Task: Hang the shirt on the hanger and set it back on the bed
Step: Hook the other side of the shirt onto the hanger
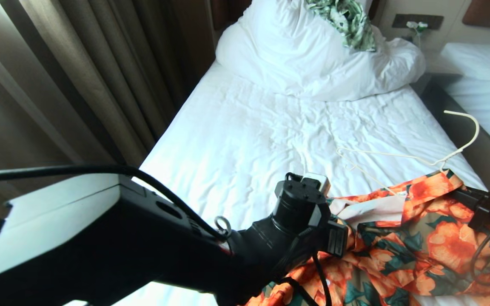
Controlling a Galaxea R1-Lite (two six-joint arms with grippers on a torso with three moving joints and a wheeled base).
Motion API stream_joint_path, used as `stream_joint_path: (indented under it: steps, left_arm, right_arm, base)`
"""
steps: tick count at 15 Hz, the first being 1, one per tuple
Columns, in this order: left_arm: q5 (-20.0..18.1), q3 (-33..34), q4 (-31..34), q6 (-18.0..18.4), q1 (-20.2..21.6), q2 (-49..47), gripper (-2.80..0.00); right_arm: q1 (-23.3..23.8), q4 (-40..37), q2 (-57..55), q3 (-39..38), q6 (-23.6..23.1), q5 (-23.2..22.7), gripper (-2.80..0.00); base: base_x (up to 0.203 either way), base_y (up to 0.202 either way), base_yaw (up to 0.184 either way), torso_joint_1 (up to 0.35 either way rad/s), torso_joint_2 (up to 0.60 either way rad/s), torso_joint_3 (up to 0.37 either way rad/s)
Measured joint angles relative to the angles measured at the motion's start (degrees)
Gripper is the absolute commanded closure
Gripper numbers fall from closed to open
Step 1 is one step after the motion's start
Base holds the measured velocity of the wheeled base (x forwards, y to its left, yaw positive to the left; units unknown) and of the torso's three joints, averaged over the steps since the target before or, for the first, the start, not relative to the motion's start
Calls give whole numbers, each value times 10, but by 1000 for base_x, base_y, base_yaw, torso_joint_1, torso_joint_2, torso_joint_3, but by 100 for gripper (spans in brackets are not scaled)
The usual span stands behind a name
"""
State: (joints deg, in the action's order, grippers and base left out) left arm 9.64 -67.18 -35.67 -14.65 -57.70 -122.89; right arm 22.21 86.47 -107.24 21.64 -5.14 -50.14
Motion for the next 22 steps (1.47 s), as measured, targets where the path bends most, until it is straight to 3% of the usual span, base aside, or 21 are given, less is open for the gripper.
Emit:
stream_joint_path:
  steps: [2, 3, 7, 12, 14, 17, 22]
  left_arm:
    - [11, -27, 1, 3, 6, -26, 0]
    - [12, -40, 5, 7, 11, -36, -280]
    - [24, -131, 63, 17, 27, -72, -280]
    - [54, -200, 89, 82, 47, -129, -280]
    - [71, -210, 85, 119, 54, -147, -280]
    - [95, -212, 81, 144, 54, -163, -280]
    - [127, -187, 7, 178, 45, -192, -280]
  right_arm:
    - [-1, 1, -10, 3, 2, 2, 0]
    - [-1, 1, -12, 7, 3, 3, 0]
    - [-5, -1, -10, 12, 20, 4, 0]
    - [-15, -3, -8, 17, 20, 4, 0]
    - [-16, -3, -5, 18, 21, 4, 0]
    - [-16, -3, -1, 29, 33, 4, 0]
    - [-21, -7, 6, 31, 34, 3, 0]
  base:
    - [0, 0, 0, 0, 0, 0]
    - [0, 0, 0, 0, 0, 0]
    - [0, 0, 0, 0, 0, 0]
    - [0, 0, 0, 0, 0, 0]
    - [0, 0, 0, 0, 0, 0]
    - [0, 0, 0, 0, 0, 0]
    - [0, 0, 0, 0, 0, 0]
